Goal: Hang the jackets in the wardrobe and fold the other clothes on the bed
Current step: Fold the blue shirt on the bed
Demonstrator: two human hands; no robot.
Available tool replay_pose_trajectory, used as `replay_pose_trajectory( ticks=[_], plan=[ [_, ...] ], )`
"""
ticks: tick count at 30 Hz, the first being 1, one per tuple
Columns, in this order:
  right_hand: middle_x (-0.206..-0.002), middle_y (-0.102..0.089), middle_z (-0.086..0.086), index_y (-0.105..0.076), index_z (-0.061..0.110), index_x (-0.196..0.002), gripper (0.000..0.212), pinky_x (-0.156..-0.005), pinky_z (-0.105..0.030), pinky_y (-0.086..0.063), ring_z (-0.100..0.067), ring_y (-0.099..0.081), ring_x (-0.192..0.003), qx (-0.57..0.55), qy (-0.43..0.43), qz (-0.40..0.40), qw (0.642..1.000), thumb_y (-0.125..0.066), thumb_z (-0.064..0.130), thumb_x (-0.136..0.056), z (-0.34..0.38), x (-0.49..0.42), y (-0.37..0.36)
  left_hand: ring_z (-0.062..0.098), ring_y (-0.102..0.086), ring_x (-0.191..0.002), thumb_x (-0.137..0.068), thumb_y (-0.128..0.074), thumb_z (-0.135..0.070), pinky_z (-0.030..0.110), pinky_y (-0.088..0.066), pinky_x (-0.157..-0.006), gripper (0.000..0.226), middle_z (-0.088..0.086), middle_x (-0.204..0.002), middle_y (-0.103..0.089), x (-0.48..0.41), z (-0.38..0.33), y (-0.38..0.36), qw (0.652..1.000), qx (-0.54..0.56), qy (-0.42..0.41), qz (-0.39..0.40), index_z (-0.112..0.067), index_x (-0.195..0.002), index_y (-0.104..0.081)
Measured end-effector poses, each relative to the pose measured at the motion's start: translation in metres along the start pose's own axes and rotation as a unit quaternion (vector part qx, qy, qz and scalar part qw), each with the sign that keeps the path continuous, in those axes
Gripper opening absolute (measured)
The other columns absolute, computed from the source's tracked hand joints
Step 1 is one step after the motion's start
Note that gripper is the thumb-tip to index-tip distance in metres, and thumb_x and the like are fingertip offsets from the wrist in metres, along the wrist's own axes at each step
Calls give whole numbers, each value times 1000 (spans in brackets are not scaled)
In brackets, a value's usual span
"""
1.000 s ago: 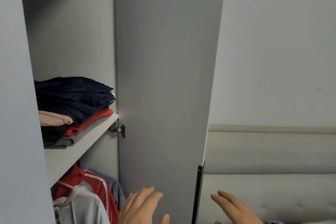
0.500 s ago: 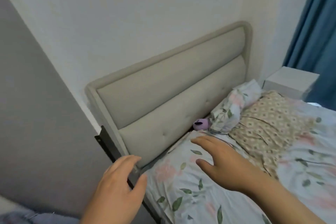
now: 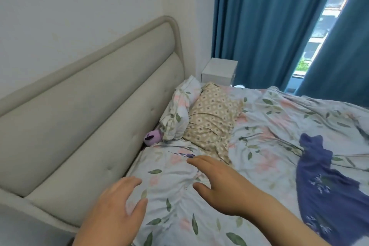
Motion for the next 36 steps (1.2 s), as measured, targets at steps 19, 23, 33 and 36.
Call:
replay_pose_trajectory(
  ticks=[19,23,33,36],
  plan=[
    [-155,-28,17,-25,37,-152,57,-113,-32,-32,-9,-29,-142,14,-385,-113,916,-46,44,-99,25,204,4,7,-48,-116,-90,-63,-40,24,-38,-92,31,-20,-118,-48,-9,-100,-86,906,64,-319,270,-43,-118,-51],
    [-154,-29,17,-25,36,-152,58,-112,-31,-33,-9,-31,-141,26,-452,-158,877,-46,45,-99,19,239,2,6,-47,-123,-92,-58,-45,27,-39,-103,36,-20,-125,-48,-1,-132,-104,875,45,-377,300,-42,-127,-49],
    [-144,-44,4,-36,29,-142,48,-102,-34,-41,-19,-43,-130,6,-569,-227,790,-46,40,-96,-26,324,9,8,-46,-129,-93,-60,-38,27,-37,-102,44,-12,-140,-51,12,-225,-152,848,18,-447,285,-28,-135,-54],
    [-151,-37,7,-26,31,-151,59,-106,-32,-37,-17,-38,-137,-2,-564,-234,792,-45,42,-97,-51,347,14,7,-47,-127,-92,-60,-38,25,-36,-99,43,-13,-139,-52,25,-250,-169,849,19,-453,272,-29,-133,-55]
  ],
)
Point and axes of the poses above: each hand's wrist, its own x-axis away from the middle knuckle, its own y-axis out of the back of the hand, z = x × y, the point moved 4 cm from there along -x, towards the middle knuckle
